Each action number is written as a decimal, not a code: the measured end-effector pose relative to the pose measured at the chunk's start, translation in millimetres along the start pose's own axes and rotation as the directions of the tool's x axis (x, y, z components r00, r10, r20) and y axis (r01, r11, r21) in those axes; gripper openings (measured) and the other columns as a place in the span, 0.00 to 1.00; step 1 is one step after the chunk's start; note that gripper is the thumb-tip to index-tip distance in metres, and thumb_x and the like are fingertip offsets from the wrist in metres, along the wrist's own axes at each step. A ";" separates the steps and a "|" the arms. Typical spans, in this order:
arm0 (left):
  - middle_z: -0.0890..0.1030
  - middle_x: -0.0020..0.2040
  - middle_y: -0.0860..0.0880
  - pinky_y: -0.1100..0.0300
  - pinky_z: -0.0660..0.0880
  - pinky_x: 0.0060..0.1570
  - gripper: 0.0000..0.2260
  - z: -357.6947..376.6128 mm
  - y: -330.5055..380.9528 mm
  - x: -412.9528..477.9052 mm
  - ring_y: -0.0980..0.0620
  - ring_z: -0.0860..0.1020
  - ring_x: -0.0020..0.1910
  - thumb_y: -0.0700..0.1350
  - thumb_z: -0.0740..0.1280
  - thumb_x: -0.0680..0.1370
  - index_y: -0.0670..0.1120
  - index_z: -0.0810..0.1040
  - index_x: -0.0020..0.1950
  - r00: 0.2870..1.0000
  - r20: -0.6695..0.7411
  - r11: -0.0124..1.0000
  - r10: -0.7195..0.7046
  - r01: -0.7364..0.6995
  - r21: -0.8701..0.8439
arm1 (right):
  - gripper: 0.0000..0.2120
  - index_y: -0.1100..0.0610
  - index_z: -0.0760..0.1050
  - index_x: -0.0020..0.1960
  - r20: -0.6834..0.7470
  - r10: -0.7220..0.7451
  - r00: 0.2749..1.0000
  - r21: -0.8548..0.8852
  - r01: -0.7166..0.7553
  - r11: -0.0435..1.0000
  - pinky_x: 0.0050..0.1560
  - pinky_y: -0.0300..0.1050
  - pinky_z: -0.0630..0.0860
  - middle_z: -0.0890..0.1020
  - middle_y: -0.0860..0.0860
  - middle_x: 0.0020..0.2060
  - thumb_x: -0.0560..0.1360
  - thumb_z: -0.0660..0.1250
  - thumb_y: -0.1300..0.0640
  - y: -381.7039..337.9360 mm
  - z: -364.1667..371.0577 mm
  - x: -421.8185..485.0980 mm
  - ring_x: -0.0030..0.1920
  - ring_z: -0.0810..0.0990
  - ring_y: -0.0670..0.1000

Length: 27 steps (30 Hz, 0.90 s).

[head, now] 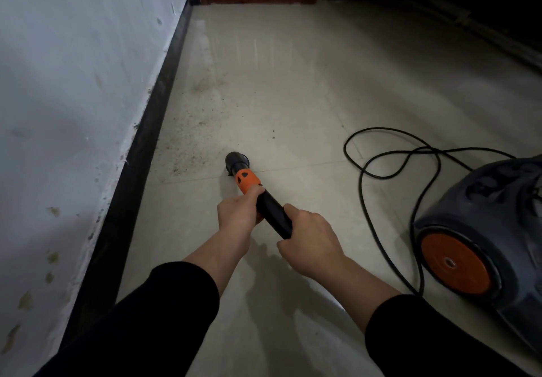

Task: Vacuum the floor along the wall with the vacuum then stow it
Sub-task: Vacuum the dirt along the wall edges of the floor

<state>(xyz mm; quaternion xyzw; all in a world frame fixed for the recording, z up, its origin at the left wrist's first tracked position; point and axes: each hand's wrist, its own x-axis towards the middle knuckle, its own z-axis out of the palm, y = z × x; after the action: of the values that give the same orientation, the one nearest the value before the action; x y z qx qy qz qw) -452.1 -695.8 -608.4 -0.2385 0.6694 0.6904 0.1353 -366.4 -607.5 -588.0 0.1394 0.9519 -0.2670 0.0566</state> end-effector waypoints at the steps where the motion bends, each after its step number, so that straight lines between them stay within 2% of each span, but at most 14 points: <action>1: 0.78 0.35 0.44 0.53 0.81 0.47 0.11 1.6 0.1 -0.2 0.46 0.80 0.38 0.43 0.74 0.71 0.40 0.74 0.35 1.000 0.008 1.000 0.003 -0.003 -0.004 | 0.11 0.53 0.65 0.48 -0.004 0.003 1.000 0.000 -0.003 1.000 0.42 0.48 0.74 0.73 0.51 0.39 0.70 0.65 0.61 1.0 -0.5 0.3 0.41 0.73 0.55; 8: 0.78 0.36 0.44 0.56 0.80 0.44 0.11 11.6 -1.4 -5.3 0.48 0.79 0.36 0.43 0.73 0.72 0.40 0.74 0.35 0.999 0.050 1.000 0.001 -0.001 0.000 | 0.10 0.54 0.65 0.47 -0.026 0.024 0.999 -0.004 -0.024 1.000 0.43 0.49 0.75 0.71 0.50 0.36 0.70 0.64 0.60 9.4 -4.9 -0.8 0.40 0.73 0.56; 14: 0.79 0.37 0.45 0.51 0.81 0.52 0.11 21.0 -3.3 -13.8 0.48 0.80 0.36 0.44 0.73 0.72 0.40 0.75 0.37 0.995 0.095 1.000 -0.014 0.013 0.010 | 0.10 0.53 0.65 0.47 -0.039 0.042 0.998 -0.002 -0.042 0.999 0.41 0.48 0.75 0.71 0.49 0.35 0.70 0.65 0.60 16.8 -13.6 -7.1 0.40 0.74 0.55; 27: 0.80 0.39 0.43 0.50 0.81 0.52 0.11 36.4 -9.2 -39.7 0.45 0.82 0.40 0.44 0.73 0.71 0.40 0.75 0.36 0.982 0.185 0.999 -0.037 0.032 0.030 | 0.09 0.54 0.63 0.42 -0.045 0.086 0.995 -0.035 -0.088 0.996 0.28 0.41 0.61 0.70 0.49 0.32 0.70 0.64 0.60 32.1 -35.6 -32.4 0.30 0.67 0.48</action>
<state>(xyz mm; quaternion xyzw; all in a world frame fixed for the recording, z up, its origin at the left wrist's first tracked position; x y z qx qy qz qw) -419.1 -653.9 -596.4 -0.1827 0.6590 0.6980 0.2123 -327.1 -570.2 -567.6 0.1855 0.9506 -0.2437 0.0502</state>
